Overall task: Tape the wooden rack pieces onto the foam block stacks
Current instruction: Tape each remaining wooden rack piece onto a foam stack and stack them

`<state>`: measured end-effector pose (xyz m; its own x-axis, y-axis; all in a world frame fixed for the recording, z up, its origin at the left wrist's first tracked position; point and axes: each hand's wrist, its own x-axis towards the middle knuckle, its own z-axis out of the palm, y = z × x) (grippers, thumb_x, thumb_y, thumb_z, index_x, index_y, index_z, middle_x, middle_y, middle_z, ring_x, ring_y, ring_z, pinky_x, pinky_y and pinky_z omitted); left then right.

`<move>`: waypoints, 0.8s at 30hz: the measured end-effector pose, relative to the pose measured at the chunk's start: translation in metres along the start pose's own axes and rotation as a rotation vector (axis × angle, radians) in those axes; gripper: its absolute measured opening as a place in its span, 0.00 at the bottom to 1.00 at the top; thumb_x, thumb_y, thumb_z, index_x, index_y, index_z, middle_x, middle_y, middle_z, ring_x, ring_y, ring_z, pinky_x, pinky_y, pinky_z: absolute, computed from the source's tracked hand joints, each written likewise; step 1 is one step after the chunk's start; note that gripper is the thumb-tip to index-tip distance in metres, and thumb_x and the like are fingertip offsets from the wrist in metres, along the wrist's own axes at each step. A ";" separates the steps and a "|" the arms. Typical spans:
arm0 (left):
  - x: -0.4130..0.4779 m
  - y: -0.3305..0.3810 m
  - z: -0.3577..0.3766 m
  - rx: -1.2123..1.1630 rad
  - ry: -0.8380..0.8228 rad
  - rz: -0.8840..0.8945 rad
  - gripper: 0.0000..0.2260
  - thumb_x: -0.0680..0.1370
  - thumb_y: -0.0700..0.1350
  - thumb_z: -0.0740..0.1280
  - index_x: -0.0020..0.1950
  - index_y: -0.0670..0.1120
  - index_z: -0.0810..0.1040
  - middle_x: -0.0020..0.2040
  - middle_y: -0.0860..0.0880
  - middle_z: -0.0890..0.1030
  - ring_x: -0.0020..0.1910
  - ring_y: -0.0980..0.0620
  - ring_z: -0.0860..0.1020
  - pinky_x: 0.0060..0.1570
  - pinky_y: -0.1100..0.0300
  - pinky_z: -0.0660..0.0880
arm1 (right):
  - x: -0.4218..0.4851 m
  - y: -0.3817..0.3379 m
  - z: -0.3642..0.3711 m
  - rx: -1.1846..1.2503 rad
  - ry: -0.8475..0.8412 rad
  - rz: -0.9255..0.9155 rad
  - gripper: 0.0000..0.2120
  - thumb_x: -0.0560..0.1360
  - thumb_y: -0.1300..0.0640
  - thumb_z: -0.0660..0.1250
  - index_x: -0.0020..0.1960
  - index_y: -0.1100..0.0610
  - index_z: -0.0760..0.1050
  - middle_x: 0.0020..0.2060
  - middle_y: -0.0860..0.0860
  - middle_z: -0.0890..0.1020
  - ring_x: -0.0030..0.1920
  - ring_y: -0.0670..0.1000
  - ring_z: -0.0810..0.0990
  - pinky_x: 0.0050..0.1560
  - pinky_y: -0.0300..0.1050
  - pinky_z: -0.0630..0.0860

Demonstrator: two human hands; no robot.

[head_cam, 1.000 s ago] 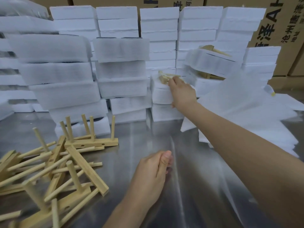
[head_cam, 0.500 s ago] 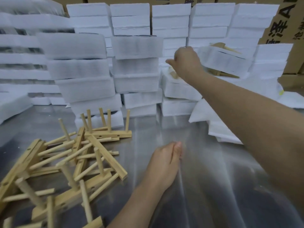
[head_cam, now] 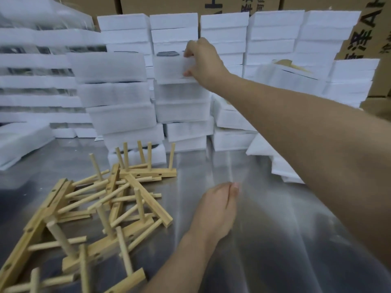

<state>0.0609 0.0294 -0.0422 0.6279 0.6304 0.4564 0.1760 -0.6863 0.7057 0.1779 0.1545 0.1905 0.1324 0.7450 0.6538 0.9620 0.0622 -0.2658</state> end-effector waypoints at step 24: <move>-0.014 0.015 -0.021 -0.747 0.233 -0.577 0.28 0.68 0.48 0.67 0.68 0.45 0.71 0.64 0.41 0.77 0.59 0.43 0.78 0.62 0.46 0.73 | -0.316 0.007 -0.065 -0.146 0.198 0.101 0.09 0.75 0.55 0.62 0.50 0.57 0.78 0.44 0.49 0.81 0.48 0.56 0.79 0.49 0.51 0.71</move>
<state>0.0391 0.0179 -0.0265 0.4162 0.9088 -0.0287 -0.1669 0.1074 0.9801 0.1579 -0.1243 0.0283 0.2599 0.5975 0.7586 0.9639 -0.1128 -0.2414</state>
